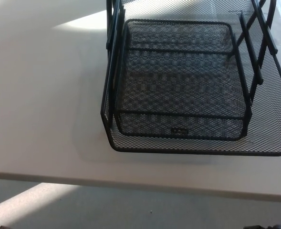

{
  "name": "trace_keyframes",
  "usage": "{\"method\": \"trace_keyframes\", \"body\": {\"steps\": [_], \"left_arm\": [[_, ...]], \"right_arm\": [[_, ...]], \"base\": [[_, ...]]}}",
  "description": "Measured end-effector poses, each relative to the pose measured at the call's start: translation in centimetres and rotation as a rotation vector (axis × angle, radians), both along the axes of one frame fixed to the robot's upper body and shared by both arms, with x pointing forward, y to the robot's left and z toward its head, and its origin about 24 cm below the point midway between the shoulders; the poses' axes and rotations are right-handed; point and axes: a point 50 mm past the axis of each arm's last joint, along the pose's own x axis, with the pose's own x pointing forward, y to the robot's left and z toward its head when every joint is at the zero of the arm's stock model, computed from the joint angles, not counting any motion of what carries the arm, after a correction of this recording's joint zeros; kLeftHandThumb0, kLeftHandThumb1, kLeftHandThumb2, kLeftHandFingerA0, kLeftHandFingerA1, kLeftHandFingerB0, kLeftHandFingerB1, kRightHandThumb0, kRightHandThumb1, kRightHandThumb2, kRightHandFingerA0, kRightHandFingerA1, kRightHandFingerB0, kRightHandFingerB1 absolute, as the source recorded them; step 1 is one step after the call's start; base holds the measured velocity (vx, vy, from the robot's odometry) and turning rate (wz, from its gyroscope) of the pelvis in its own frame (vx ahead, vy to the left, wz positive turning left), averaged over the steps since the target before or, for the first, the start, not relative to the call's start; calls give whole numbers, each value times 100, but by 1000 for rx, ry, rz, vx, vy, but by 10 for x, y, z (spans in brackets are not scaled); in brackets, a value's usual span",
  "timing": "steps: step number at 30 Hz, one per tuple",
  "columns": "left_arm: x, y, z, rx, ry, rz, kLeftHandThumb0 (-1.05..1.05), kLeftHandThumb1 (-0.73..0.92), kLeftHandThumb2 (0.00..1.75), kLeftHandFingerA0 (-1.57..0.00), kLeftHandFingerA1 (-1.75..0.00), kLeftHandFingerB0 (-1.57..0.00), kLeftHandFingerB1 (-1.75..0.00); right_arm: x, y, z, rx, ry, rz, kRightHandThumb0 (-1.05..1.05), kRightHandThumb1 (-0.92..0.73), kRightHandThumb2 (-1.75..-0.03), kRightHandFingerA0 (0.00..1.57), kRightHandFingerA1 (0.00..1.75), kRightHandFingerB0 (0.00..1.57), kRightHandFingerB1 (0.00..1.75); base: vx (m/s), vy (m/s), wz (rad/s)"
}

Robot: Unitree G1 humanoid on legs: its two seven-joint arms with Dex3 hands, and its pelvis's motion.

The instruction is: A balck drawer is kept on the middle of the table and the robot uses its right hand to push it back away from the robot

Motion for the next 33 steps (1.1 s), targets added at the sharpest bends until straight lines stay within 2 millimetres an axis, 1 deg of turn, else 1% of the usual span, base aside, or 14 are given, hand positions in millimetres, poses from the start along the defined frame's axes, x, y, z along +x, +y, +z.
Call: {"method": "trace_keyframes", "body": {"steps": [1, 2, 7, 8, 10, 11, 13, 14, 16, 20, 25, 27, 32, 33], "left_arm": [[0, 0, 0, 0, 0, 0, -57, 71, 62, -45, -38, -31, -32], [0, 0, 0, 0, 0, 0, -57, 71, 62, -47, -39, -33, -33], [0, 0, 0, 0, -1, -1, -57, 71, 62, -48, -39, -34, -33], [0, 0, 0, -1, -1, -1, -55, 74, 63, -49, -38, -36, -33], [0, 0, 0, -1, -1, -1, -55, 74, 63, -51, -39, -36, -33], [0, 0, 0, -1, -1, -1, -55, 74, 63, -50, -39, -35, -33], [0, 0, 0, -1, -2, -2, -56, 71, 62, -46, -39, -32, -33], [0, 0, 0, -1, -2, -2, -56, 71, 62, -46, -39, -32, -33], [0, 0, 0, -1, -2, -2, -56, 71, 62, -47, -39, -34, -33], [0, -1, 0, -2, -4, -4, -55, 74, 62, -47, -38, -35, -33], [1, -1, 0, -3, -5, -4, -55, 71, 63, -48, -39, -34, -33], [1, -1, 0, -3, -5, -5, -55, 71, 63, -49, -39, -34, -33], [1, -1, 0, -3, -5, -5, -56, 71, 62, -47, -39, -34, -33], [1, -1, 0, -3, -5, -5, -54, 74, 62, -49, -38, -36, -33]], "right_arm": [[-1, 2, 5, 10, -18, 9, -57, -74, -64, 48, 40, 36, 34], [-1, 3, 9, 15, -30, 14, -56, -79, -64, 48, 39, 35, 33], [-4, 11, 33, 44, -103, 66, -54, -79, -64, 48, 39, 35, 33], [-4, 13, 41, 48, -126, 86, -54, -76, -64, 46, 40, 34, 34], [-5, 17, 54, 53, -161, 125, -56, -75, -64, 47, 39, 35, 33], [-5, 18, 57, 54, -167, 133, -57, -75, -64, 47, 39, 36, 34], [-4, 21, 72, 56, -199, 178, -55, -75, -64, 47, 40, 36, 34], [-4, 22, 74, 55, -204, 186, -55, -75, -64, 47, 40, 36, 34], [-5, 26, 90, 56, -233, 242, -55, -75, -64, 48, 39, 35, 34], [-6, 34, 114, 53, -264, 341, -53, -78, -64, 50, 38, 38, 34], [-8, 44, 137, 50, -284, 447, -52, -78, -63, 51, 40, 38, 34], [-8, 48, 146, 44, -289, 500, -53, -75, -64, 51, 41, 37, 35], [-8, 57, 163, 37, -291, 593, -54, -76, -64, 52, 42, 37, 35], [-8, 59, 167, 34, -291, 614, -54, -76, -64, 52, 42, 36, 34]], "base": [[0, 0, 0], [0, 0, 0], [0, 0, 0], [0, 0, 0], [0, 0, 0], [0, 0, 0], [0, 0, 0], [0, 0, 0], [0, 0, 0], [0, 0, 0], [0, 0, 0], [0, 0, 0], [0, 0, 0], [0, 0, 0]]}}
